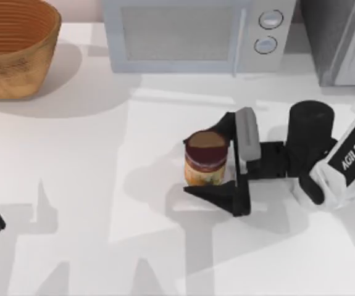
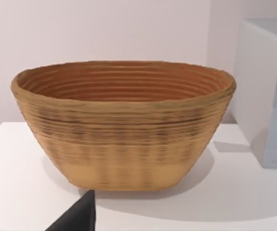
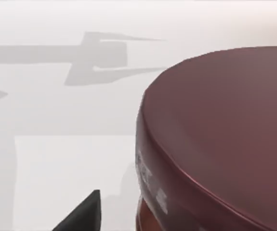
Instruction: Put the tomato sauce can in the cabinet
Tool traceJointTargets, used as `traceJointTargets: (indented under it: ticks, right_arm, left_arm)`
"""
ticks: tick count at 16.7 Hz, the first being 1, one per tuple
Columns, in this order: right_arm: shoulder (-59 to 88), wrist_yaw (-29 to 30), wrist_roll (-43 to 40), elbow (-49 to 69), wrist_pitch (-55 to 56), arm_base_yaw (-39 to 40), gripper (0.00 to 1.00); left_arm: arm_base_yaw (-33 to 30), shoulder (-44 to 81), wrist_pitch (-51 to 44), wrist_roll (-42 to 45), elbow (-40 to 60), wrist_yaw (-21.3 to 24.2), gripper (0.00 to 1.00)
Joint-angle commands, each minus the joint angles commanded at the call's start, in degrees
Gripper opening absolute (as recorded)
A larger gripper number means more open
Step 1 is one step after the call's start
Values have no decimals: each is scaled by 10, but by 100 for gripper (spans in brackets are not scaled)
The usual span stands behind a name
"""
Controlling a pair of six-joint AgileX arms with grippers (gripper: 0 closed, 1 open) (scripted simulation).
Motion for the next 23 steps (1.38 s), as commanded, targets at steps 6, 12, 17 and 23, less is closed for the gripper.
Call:
traceJointTargets:
  ticks: [6,12,17,23]
  right_arm:
    - [0,0,0,0,0,0,40]
    - [0,0,0,0,0,0,0]
    - [0,0,0,0,0,0,0]
    - [-23,0,0,1,-23,0,0]
  left_arm:
    - [0,0,0,0,0,0,100]
    - [0,0,0,0,0,0,100]
    - [0,0,0,0,0,0,100]
    - [0,0,0,0,0,0,100]
